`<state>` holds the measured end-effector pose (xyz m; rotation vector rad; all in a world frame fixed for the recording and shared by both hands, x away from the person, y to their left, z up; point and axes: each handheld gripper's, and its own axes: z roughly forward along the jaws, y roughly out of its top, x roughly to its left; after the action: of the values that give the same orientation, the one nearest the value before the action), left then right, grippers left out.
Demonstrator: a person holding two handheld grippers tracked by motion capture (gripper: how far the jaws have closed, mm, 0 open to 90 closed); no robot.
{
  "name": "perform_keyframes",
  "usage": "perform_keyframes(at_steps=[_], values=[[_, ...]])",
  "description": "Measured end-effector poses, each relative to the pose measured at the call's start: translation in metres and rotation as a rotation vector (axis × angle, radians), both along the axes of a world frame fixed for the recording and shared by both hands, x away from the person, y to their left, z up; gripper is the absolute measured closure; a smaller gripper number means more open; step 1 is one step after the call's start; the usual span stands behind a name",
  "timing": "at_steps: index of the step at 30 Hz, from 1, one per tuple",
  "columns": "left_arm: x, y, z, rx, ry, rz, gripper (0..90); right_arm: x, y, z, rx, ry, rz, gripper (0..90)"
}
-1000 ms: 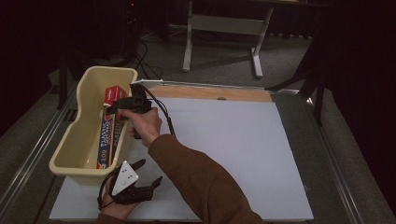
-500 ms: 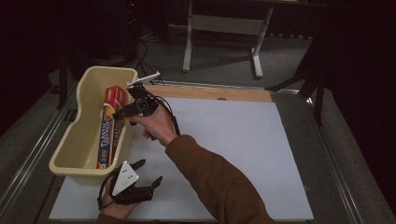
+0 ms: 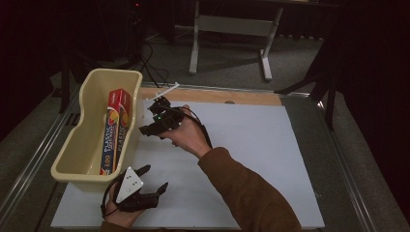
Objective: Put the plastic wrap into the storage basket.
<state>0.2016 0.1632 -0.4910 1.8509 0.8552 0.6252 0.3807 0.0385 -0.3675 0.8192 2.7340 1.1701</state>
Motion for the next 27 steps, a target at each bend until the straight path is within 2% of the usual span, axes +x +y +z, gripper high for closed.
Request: perform_keyframes(at_steps=[1, 2, 3, 4, 5, 6, 7, 8, 10, 11, 13, 14, 15, 18, 19, 20, 21, 24, 27], values=[[0.0, 0.0, 0.0, -0.001, 0.0, 0.001, 20.7, 0.0, 0.0, 0.0, 0.0, 0.0, 0.0, 36.5], [0.0, 0.0, 0.0, 0.001, -0.001, 0.0, 20.7, -0.004, -0.01, -0.001, -0.014, -0.032, 0.007, 35.9], [0.0, 0.0, 0.0, -0.002, 0.002, 0.001, 20.7, -0.004, -0.01, -0.001, -0.014, -0.032, 0.007, 35.9], [0.0, -0.001, 0.0, -0.002, 0.003, 0.002, 20.7, -0.008, -0.021, -0.002, -0.028, -0.063, 0.014, 35.9], [0.0, -0.001, 0.0, 0.0, 0.005, 0.002, 20.7, -0.008, -0.021, -0.002, -0.028, -0.063, 0.014, 35.9], [0.0, -0.001, 0.0, 0.001, 0.005, 0.001, 20.7, -0.012, -0.032, -0.004, -0.044, -0.08, 0.019, 36.0], [0.0, -0.001, 0.0, 0.003, 0.007, 0.001, 20.7, -0.012, -0.032, -0.004, -0.044, -0.08, 0.019, 36.0], [0.0, -0.002, -0.001, 0.006, 0.005, 0.0, 20.7, -0.017, -0.045, -0.006, -0.05, -0.086, 0.018, 35.9], [0.001, -0.002, -0.001, 0.01, 0.006, -0.002, 20.7, -0.02, -0.052, -0.007, -0.054, -0.091, 0.016, 35.9], [0.001, -0.003, -0.001, 0.011, 0.007, -0.003, 20.7, -0.025, -0.067, -0.011, -0.052, -0.106, 0.002, 35.7], [0.002, -0.003, -0.002, 0.012, 0.011, -0.003, 20.7, -0.027, -0.074, -0.013, -0.056, -0.116, -0.005, 35.7], [0.003, -0.004, -0.002, 0.013, 0.009, -0.002, 20.7, -0.032, -0.088, -0.016, -0.055, -0.127, -0.024, 35.1], [0.003, -0.004, -0.002, 0.013, 0.009, -0.002, 20.7, -0.032, -0.088, -0.016, -0.055, -0.127, -0.024, 35.1], [0.003, -0.005, -0.002, 0.021, 0.009, -0.004, 20.7, -0.042, -0.112, -0.023, -0.061, -0.156, -0.05, 33.9], [0.003, -0.005, -0.002, 0.022, 0.008, -0.003, 20.7, -0.042, -0.112, -0.023, -0.061, -0.156, -0.05, 33.9], [0.003, -0.005, -0.002, 0.023, 0.008, -0.003, 20.7, -0.048, -0.122, -0.026, -0.064, -0.176, -0.061, 32.9], [0.003, -0.006, -0.002, 0.023, 0.007, -0.002, 20.7, -0.048, -0.122, -0.026, -0.064, -0.176, -0.061, 32.9], [0.003, -0.006, -0.003, 0.023, 0.01, 0.0, 20.7, -0.06, -0.143, -0.034, -0.065, -0.204, -0.088, 30.3], [0.003, -0.005, -0.003, 0.025, 0.01, 0.001, 20.7, -0.066, -0.154, -0.039, -0.069, -0.222, -0.109, 29.0]])
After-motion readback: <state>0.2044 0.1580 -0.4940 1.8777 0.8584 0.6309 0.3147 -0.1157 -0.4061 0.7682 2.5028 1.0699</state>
